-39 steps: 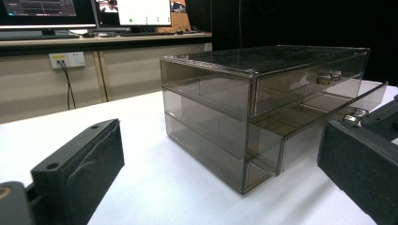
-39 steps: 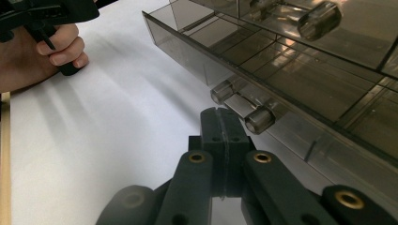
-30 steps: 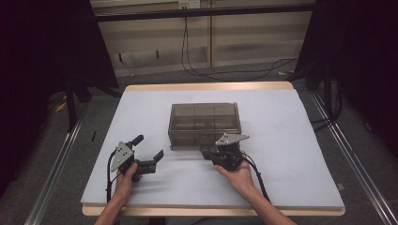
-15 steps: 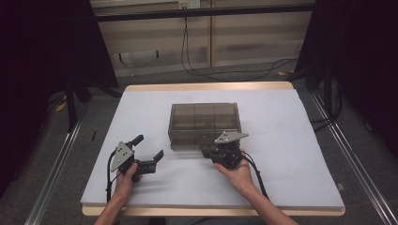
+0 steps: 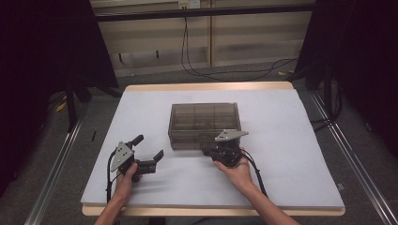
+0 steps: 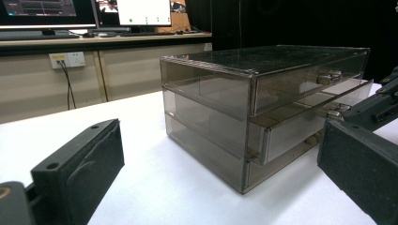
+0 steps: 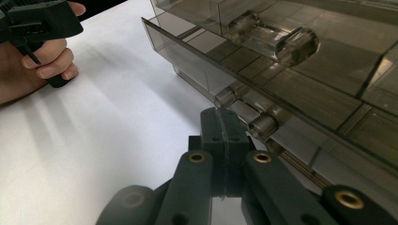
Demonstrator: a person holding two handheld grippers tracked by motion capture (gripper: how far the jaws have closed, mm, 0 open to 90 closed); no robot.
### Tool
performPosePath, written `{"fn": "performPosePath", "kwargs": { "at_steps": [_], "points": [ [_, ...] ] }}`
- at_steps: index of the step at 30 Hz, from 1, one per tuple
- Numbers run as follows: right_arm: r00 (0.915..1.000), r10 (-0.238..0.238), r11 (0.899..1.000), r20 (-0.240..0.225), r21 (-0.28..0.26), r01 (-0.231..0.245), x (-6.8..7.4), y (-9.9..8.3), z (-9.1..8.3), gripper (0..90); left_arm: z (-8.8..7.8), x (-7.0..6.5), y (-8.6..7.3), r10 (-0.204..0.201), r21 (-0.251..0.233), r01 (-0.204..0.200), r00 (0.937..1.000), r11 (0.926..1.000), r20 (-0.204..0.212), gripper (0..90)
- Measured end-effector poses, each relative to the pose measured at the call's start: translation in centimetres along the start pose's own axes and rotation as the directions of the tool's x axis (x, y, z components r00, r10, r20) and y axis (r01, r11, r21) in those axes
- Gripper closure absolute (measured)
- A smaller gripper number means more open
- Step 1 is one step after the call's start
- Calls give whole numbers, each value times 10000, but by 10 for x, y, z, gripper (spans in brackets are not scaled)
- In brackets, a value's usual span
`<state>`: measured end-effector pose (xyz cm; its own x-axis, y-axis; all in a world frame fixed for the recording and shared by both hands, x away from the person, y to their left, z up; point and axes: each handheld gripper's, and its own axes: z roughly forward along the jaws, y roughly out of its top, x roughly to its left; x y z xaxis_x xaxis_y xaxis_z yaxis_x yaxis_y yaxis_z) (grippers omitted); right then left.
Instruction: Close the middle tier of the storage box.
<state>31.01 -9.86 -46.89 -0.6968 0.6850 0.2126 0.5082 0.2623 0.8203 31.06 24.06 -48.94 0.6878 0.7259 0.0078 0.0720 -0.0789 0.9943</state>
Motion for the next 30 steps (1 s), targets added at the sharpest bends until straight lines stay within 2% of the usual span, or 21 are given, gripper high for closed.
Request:
{"fn": "performPosePath", "kwargs": {
  "at_steps": [2, 6, 30],
  "points": [
    [10000, 16, 10000, 16, 11, -16, 0, 0, 0, 900, 0, -1, 0, -73, -16, 73, 9999, 10000, -106, 8],
    [10000, 30, 10000, 14, 2, -30, -1, 1, 1, 900, 0, 0, 0, -10, -24, 10, 10000, 10000, 10, 9],
    [9993, 224, 9996, 312, -188, -218, -4, 3, 3, 900, 0, 0, 0, 10, -5, -10, 10000, 10000, 20, 8]
  ]
}}
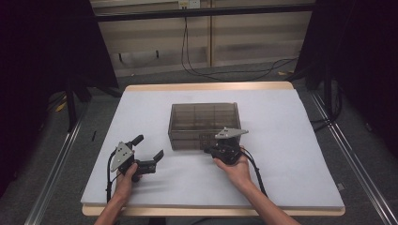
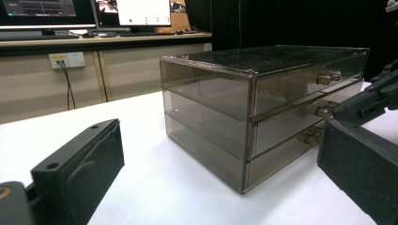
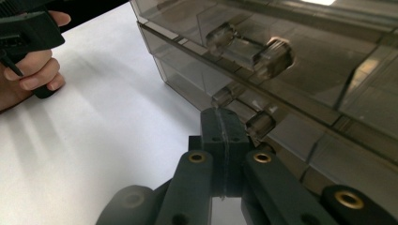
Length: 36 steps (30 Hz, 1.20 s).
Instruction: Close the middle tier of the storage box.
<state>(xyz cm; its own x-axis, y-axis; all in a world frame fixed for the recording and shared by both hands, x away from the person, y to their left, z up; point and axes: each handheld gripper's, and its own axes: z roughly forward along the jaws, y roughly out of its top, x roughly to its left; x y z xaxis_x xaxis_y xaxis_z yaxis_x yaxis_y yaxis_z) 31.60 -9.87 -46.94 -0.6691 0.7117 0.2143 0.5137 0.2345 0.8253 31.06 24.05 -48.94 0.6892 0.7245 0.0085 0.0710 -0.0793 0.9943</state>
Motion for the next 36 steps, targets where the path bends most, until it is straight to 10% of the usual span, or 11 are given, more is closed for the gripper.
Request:
{"fn": "performPosePath", "kwargs": {
  "at_steps": [27, 36],
  "points": [
    [10000, 7, 10000, -88, -5, -7, -4, 2, -6, 900, 0, -1, 0, -119, -38, 119, 9999, 9999, -97, 8],
    [9998, 120, 9992, -180, -381, -127, 0, -3, -25, 577, 0, 0, 0, -12, -3, 12, 10000, 10000, -7, 8]
  ]
}}
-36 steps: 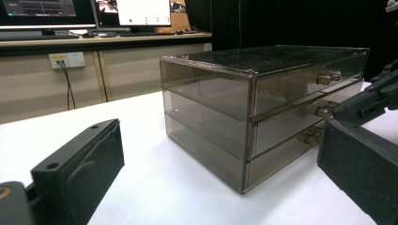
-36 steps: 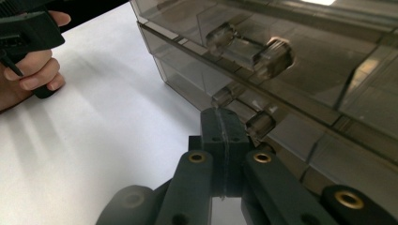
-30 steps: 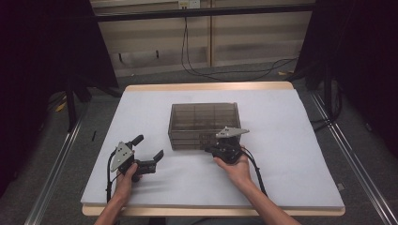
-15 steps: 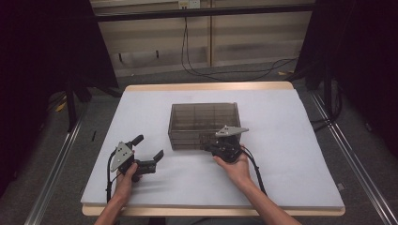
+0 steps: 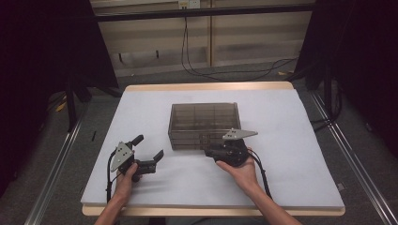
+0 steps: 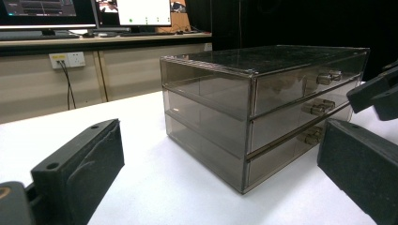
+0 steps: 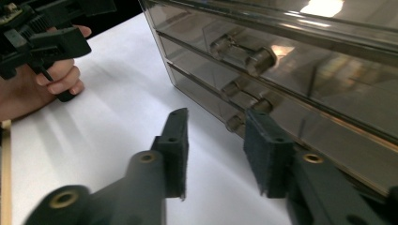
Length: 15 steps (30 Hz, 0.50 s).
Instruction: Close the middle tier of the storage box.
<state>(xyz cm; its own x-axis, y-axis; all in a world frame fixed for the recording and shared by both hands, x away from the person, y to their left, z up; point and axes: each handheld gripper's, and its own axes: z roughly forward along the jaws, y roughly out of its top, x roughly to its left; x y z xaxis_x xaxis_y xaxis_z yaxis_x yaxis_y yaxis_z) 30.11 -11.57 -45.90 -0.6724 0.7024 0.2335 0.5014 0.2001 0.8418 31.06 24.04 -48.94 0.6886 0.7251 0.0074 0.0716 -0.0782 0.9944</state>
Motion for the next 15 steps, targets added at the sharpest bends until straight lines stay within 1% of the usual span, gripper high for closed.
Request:
{"fn": "performPosePath", "kwargs": {
  "at_steps": [2, 4, 6, 7, 9, 13, 15],
  "points": [
    [9999, -131, 9999, 63, 33, 131, 0, -1, -5, 544, 0, 0, 0, -6, -3, 6, 10000, 10000, 0, 8],
    [9998, -158, 9999, 134, -11, 158, 0, -1, -10, 487, 0, 0, 0, -3, -1, 3, 10000, 10000, 2, 8],
    [9996, -77, 9999, 282, -91, 80, -1, -2, -16, 437, 0, 0, 0, 3, 3, -3, 10000, 10000, -1, 8],
    [9997, 4, 9998, 261, -173, 0, -2, -2, -19, 407, 0, 0, 0, 4, 1, -4, 10000, 10000, -6, 8],
    [9996, 129, 9995, 261, -285, -121, -3, -3, -26, 371, 0, -1, 0, -24, -5, 24, 10000, 10000, -24, 8],
    [9993, 138, 9991, 338, -408, -124, -7, -5, -37, 311, 0, 0, 0, 23, 4, -23, 10000, 10000, -6, 8],
    [9989, 247, 9987, 394, -464, -229, -9, -7, -42, 293, 0, 0, 0, 16, 4, -16, 10000, 10000, -10, 8]
  ]
}}
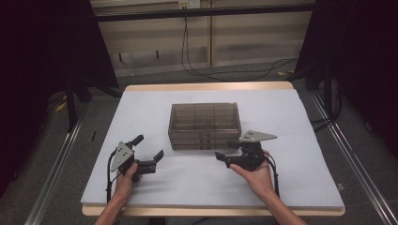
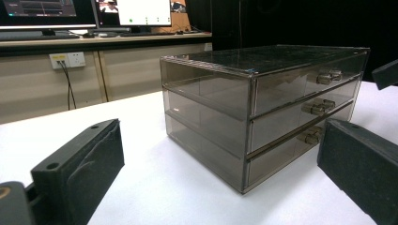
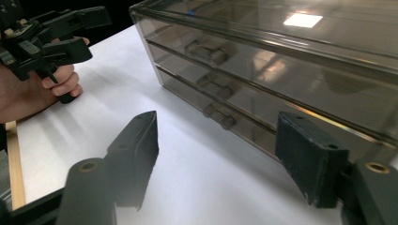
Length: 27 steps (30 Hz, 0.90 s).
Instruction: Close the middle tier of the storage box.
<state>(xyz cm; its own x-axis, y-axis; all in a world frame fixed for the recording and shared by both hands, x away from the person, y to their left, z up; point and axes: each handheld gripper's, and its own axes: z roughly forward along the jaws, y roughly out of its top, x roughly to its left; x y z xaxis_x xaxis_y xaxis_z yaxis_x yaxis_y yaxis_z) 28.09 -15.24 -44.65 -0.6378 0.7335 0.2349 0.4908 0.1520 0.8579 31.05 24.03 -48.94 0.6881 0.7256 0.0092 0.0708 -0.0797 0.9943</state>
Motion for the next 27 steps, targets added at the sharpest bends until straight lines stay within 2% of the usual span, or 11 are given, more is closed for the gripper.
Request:
{"fn": "performPosePath", "kwargs": {
  "at_steps": [4, 6, 9, 13, 18, 20, 23, 26, 27],
  "points": [
    [9998, 82, 9999, 192, -81, -81, -6, -2, -12, 250, 0, 0, 0, -8, -2, 8, 10000, 10000, -1, 8],
    [9993, 273, 9996, 238, -119, -270, -7, -3, -18, 214, 0, 0, 0, -9, -4, 9, 10000, 10000, -1, 8],
    [9974, 721, 9971, 32, -254, -720, -11, -6, -29, 224, 0, 0, 0, -2, -2, 2, 10000, 10000, -2, 8],
    [9974, 613, 9980, 370, -189, -606, -15, -11, -42, 194, 0, 0, 0, -40, -10, 40, 10000, 10000, -16, 8],
    [9936, 999, 9948, 534, -265, -986, -23, -17, -60, 192, 0, 0, 0, -66, 28, 66, 9999, 10000, -111, 8],
    [9926, 962, 9952, 743, -223, -948, -26, -18, -67, 189, 0, -1, 0, -161, -37, 161, 9998, 9999, -91, 8],
    [9898, 971, 9953, 1047, -153, -960, -30, -20, -75, 176, 0, 0, 0, -61, -14, 61, 10000, 10000, -63, 8],
    [9839, 1078, 9941, 1423, -66, -1080, -37, -26, -82, 164, 0, 0, 0, -83, -32, 83, 9999, 10000, -58, 8],
    [9819, 980, 9951, 1623, -6, -992, -39, -28, -83, 165, 0, 0, 0, -83, -36, 83, 9999, 10000, -60, 8]
  ]
}}
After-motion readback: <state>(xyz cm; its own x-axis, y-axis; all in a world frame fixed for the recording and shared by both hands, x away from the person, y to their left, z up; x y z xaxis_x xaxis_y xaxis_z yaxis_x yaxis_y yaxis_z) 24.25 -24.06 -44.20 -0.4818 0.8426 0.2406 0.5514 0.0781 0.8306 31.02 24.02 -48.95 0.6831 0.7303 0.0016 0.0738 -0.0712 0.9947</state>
